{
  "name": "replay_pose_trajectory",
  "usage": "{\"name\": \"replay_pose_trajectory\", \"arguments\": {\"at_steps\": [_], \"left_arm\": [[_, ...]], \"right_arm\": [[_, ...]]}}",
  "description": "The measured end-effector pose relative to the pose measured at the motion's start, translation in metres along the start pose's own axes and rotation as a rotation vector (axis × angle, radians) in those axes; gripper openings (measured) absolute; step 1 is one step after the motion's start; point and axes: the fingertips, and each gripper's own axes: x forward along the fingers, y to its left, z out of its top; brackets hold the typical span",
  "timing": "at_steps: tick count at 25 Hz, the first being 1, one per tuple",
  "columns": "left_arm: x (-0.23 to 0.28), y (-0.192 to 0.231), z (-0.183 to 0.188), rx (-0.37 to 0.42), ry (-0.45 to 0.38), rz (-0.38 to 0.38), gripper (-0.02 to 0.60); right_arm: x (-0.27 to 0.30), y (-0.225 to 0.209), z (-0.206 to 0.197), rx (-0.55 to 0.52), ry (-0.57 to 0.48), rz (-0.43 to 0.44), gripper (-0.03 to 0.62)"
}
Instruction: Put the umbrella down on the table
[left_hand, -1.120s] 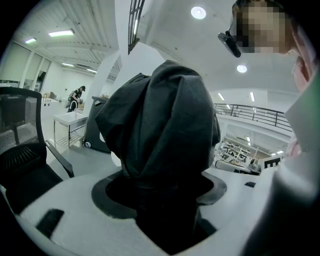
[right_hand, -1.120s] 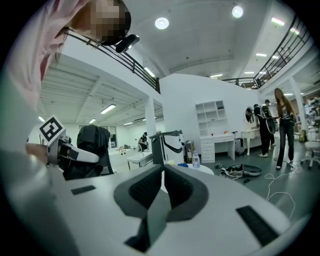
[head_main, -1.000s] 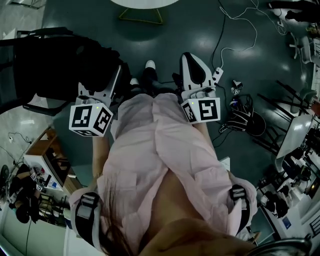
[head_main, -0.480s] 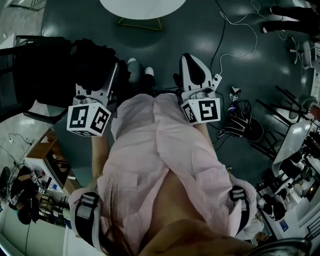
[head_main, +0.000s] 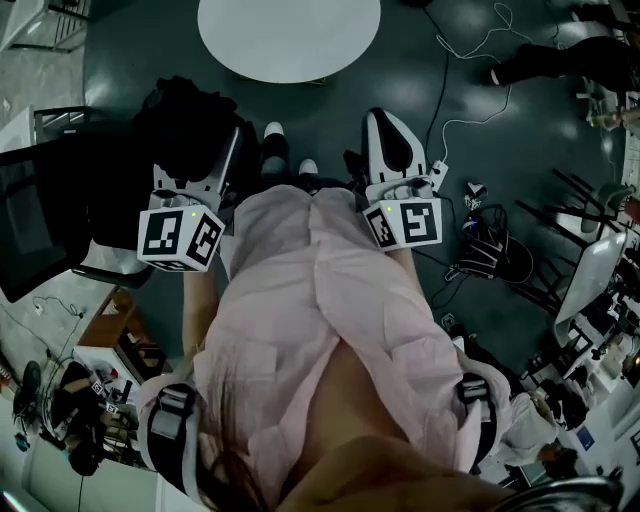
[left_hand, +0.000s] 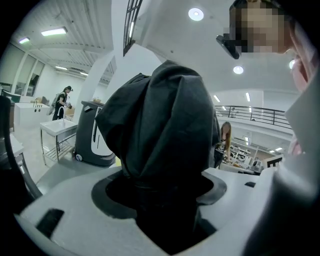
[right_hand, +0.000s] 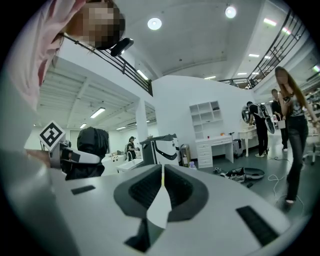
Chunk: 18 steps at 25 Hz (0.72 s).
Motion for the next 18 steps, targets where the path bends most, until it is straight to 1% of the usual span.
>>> {"name": "replay_pose_trajectory", "arguments": {"at_steps": [2, 5, 10, 14, 18], "left_arm": [[0.011, 0.011, 0.009, 0.012, 0.005, -0.017, 0.316], [0.023, 0.026, 0.018, 0.01, 0.01, -0.039, 0.316], [0.042, 0.042, 0.018, 0.0, 0.029, -0.056, 0.316], [0.05, 0.049, 0.013, -0.017, 0.05, -0.061, 0.316], [0.078, 0.052, 0.015, -0.027, 0.065, -0.064, 0.316]], "right_arm": [[0.014, 0.002, 0.004, 0.0, -0.004, -0.022, 0.034], [0.028, 0.004, 0.004, -0.003, -0.002, -0.057, 0.034], [0.044, 0.0, -0.002, -0.003, 0.019, -0.092, 0.034], [0.053, -0.001, -0.007, 0.0, 0.038, -0.104, 0.034], [0.075, -0.016, -0.01, 0.01, 0.055, -0.095, 0.034]]}}
